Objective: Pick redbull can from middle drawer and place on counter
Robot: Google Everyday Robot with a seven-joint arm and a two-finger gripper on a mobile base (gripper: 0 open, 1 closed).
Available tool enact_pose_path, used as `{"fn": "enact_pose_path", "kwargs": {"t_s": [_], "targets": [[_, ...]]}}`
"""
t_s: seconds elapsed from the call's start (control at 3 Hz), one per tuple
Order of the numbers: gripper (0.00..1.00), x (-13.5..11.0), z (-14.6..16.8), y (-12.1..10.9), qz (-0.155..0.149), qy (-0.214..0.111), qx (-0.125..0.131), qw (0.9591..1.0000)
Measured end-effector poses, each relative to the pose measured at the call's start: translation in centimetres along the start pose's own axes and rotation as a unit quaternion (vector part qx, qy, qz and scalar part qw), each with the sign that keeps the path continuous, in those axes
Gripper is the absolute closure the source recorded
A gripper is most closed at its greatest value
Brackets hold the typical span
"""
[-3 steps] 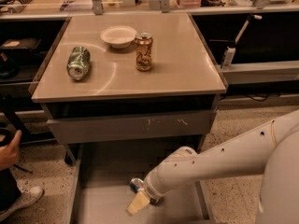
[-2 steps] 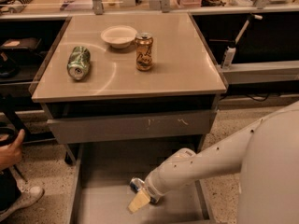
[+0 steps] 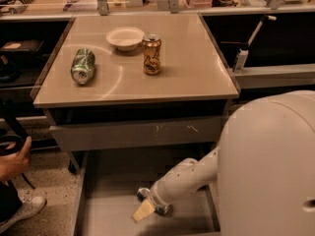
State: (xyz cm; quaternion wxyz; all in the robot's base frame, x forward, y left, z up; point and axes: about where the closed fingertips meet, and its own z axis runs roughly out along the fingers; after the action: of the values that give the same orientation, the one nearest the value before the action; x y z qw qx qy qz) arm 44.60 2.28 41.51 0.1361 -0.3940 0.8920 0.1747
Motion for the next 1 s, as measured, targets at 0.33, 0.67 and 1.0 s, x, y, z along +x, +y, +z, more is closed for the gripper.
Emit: {"fn": "enact_pose_path", "kwargs": {"t_s": [0.33, 0.67, 1.0], "targets": [[0.0, -0.1, 1.3, -0.6, -0.008, -0.003, 0.003, 1.0], [0.0, -0.1, 2.3, -1.3, -0.013, -0.003, 0.008, 0.9999], [0.0, 0.5, 3.6, -1.8, -0.012, -0.002, 0.009, 0.9999]]}}
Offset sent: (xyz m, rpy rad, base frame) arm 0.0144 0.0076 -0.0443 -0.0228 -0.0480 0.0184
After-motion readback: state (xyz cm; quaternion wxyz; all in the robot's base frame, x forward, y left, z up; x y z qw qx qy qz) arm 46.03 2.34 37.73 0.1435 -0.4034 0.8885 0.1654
